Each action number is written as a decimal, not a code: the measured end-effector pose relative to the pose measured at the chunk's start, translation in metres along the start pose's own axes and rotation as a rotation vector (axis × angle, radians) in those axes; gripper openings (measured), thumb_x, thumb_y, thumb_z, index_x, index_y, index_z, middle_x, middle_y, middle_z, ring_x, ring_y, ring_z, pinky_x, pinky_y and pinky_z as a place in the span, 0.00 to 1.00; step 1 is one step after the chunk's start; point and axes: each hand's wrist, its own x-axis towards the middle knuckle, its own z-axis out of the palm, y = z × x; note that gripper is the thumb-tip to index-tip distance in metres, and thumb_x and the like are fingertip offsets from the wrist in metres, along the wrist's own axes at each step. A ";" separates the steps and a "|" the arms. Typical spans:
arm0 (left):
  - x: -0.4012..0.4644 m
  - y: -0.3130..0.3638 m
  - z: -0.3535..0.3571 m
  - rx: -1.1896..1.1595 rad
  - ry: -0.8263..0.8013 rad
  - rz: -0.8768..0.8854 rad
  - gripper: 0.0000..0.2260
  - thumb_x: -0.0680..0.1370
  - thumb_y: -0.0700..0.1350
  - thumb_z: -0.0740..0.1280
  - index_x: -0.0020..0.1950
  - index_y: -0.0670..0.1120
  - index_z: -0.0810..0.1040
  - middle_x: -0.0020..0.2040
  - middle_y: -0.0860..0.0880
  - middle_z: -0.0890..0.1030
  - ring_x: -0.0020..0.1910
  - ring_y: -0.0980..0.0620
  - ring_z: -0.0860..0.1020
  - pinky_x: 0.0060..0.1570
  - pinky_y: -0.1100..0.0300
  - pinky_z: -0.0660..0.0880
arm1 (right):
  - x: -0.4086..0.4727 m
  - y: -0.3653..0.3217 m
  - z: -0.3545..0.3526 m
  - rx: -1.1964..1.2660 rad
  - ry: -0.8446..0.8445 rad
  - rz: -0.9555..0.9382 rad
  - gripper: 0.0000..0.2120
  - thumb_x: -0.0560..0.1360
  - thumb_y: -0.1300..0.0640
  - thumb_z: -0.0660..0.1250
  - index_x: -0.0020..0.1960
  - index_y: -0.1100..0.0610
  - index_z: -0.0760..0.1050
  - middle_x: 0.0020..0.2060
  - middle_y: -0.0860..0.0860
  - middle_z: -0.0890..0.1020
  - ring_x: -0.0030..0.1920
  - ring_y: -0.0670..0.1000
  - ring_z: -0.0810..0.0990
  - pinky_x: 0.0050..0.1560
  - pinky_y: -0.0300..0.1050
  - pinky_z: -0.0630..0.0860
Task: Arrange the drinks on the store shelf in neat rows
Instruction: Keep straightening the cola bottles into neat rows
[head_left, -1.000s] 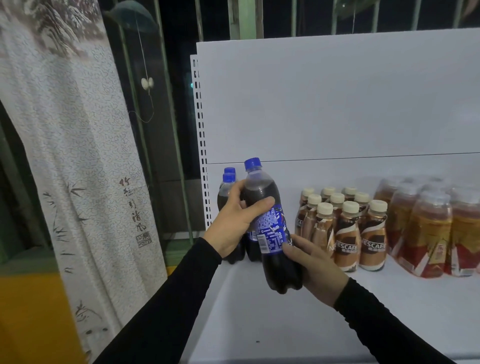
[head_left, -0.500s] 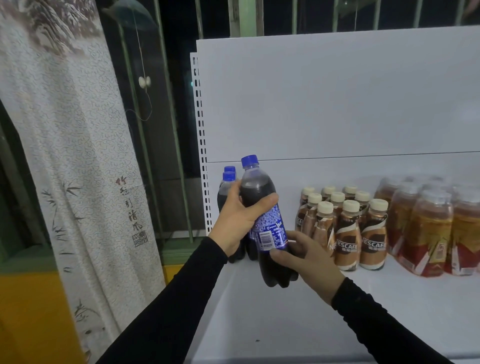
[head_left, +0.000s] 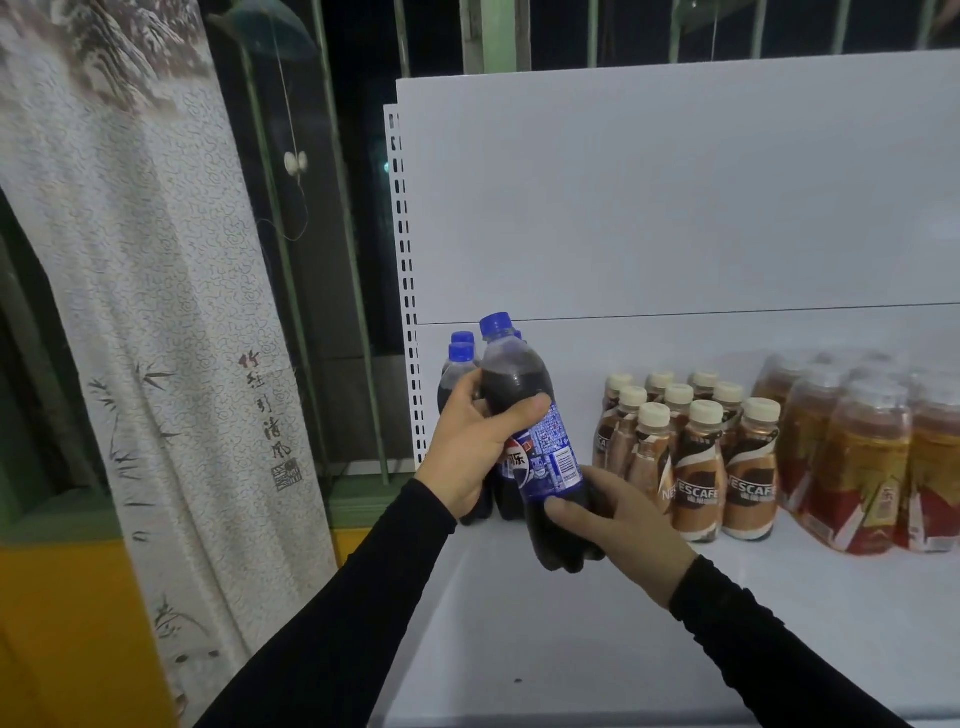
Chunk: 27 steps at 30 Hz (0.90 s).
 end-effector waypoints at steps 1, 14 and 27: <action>0.001 0.000 0.001 0.005 0.001 0.002 0.23 0.75 0.41 0.74 0.68 0.48 0.71 0.54 0.48 0.83 0.48 0.51 0.85 0.44 0.59 0.81 | 0.000 0.000 0.000 0.049 0.028 0.001 0.21 0.65 0.45 0.72 0.56 0.47 0.74 0.44 0.43 0.85 0.42 0.41 0.84 0.39 0.38 0.80; 0.002 0.000 0.002 -0.076 -0.030 -0.047 0.25 0.76 0.39 0.73 0.70 0.48 0.68 0.52 0.49 0.83 0.45 0.50 0.86 0.43 0.55 0.82 | 0.003 0.006 -0.005 0.306 -0.028 0.078 0.17 0.69 0.46 0.67 0.56 0.51 0.78 0.47 0.49 0.85 0.49 0.49 0.84 0.46 0.44 0.80; 0.000 0.001 0.005 -0.061 -0.079 -0.062 0.24 0.77 0.42 0.72 0.71 0.50 0.69 0.50 0.49 0.84 0.46 0.50 0.85 0.50 0.50 0.82 | -0.002 0.005 0.000 0.402 -0.054 0.077 0.17 0.69 0.51 0.67 0.58 0.52 0.77 0.45 0.46 0.86 0.49 0.50 0.84 0.48 0.46 0.82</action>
